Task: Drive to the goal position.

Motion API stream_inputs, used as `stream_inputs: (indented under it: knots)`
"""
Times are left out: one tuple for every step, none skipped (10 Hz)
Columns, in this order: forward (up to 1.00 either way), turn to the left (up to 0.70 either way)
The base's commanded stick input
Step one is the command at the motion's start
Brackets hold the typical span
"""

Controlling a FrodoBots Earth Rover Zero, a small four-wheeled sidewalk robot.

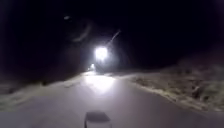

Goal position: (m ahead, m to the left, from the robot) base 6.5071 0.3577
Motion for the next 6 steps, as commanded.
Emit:
stream_inputs:
  knots:
    - [0.85,0.0]
    - [0.85,0.0]
    - [0.85,0.0]
    - [0.85,0.0]
    - [0.85,0.0]
    - [0.85,0.0]
